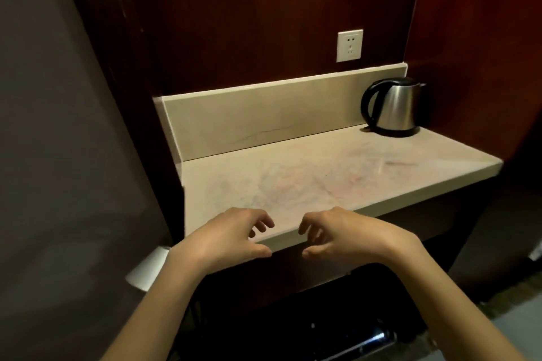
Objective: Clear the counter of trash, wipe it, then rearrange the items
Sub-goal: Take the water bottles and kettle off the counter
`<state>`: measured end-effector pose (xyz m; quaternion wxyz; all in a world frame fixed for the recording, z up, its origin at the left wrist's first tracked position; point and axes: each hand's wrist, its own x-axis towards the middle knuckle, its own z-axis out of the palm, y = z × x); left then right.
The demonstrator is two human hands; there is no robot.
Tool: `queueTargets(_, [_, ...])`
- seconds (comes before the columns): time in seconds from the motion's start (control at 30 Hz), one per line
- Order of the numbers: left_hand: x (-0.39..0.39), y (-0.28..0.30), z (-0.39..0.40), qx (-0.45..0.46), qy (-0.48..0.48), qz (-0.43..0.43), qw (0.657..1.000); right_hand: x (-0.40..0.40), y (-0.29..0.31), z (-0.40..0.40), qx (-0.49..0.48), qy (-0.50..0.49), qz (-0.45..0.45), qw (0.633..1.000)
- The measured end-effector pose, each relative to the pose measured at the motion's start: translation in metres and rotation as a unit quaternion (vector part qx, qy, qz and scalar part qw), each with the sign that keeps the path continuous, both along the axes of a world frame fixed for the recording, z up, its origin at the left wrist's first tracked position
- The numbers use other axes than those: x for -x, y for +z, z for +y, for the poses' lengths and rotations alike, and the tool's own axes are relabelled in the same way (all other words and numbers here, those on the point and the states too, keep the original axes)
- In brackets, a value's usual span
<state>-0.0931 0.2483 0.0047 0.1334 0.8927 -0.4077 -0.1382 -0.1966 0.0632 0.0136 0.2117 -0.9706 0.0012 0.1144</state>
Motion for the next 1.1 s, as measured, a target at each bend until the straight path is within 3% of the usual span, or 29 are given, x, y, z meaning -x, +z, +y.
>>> queueTargets(0.27, [-0.008,0.003,-0.148,0.028,0.028,0.003,0.999,-0.013,0.012,-0.151,0.034,0.012,0.005,0.999])
queueTargets(0.63, [-0.032,0.009,-0.287,0.019,0.010,0.013,1.000,-0.031,0.013,-0.281,0.038,-0.015,0.004,0.999])
queueTargets(0.87, [-0.086,0.010,-0.363,0.024,-0.030,0.006,0.999,-0.065,0.009,-0.345,0.038,-0.077,-0.009,0.996])
queueTargets(1.1, [-0.165,0.015,-0.442,0.088,-0.036,0.003,0.996,-0.118,0.006,-0.419,0.026,-0.155,-0.035,0.987])
